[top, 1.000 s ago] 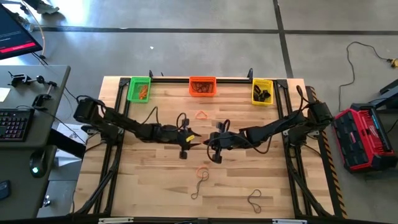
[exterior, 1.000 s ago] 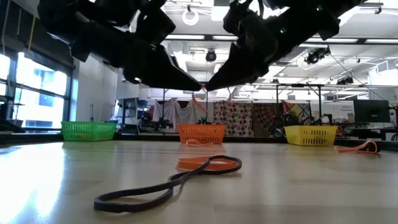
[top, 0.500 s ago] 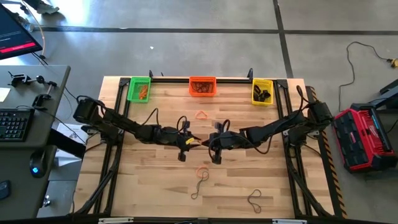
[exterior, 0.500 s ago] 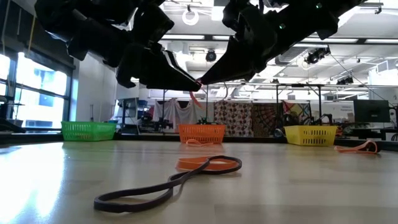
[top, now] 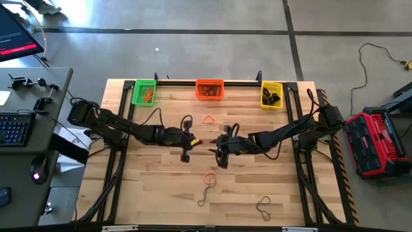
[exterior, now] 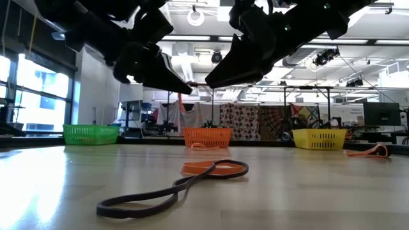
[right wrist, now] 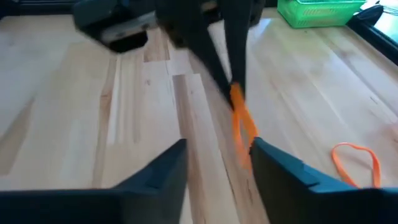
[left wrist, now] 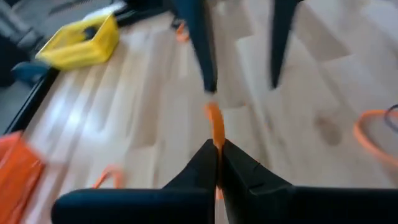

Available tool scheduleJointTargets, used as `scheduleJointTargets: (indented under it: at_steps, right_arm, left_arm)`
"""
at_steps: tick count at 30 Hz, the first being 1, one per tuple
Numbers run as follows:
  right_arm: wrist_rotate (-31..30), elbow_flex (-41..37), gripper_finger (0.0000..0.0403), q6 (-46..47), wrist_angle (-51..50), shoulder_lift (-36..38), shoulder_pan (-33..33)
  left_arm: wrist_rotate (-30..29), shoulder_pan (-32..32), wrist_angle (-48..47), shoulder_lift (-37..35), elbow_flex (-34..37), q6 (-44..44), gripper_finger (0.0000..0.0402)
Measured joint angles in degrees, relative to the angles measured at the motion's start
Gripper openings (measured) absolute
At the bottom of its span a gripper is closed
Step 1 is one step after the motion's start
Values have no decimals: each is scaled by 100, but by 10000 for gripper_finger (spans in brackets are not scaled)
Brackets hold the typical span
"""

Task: Sort rubber bands into baskets
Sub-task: Put the middle left orange rubber band into the green bin

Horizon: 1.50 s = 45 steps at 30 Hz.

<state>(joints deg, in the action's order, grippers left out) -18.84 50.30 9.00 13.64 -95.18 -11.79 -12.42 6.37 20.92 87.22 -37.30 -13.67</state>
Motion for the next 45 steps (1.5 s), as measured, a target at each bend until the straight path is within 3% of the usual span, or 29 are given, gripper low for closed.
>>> scheduleJointTargets:
  at_steps: [6, 18, 21, 27, 35, 40, 45]
  right_arm:
    - [-94, 0, 210, -46, -12, 0, 24]
    - [-360, 0, 200, -51, -229, 2, 28]
    - [-360, 0, 200, -50, -231, 2, 31]
    - [-358, 0, 199, -48, -266, 2, 97]
    - [-356, 0, 199, -35, -268, 2, 127]
    - [-356, 0, 199, -29, -268, 2, 127]
    - [-352, 0, 199, -27, -270, 2, 127]
  left_arm:
    - [-591, -337, -1190, -843, 2, 343, 1]
    - [-2461, -1821, -4343, -2890, 2, 1985, 0]
    - [-2580, -2354, -5026, -3123, 2, 2343, 0]
    - [-2582, -3511, -5442, -3055, 2, 2501, 0]
    - [-2582, -4765, -5452, -2636, 2, 2002, 0]
    - [-2586, -5185, -5426, -2194, -3, 1658, 0]
    - [-2693, -5130, -5963, -1760, -296, 1794, 0]
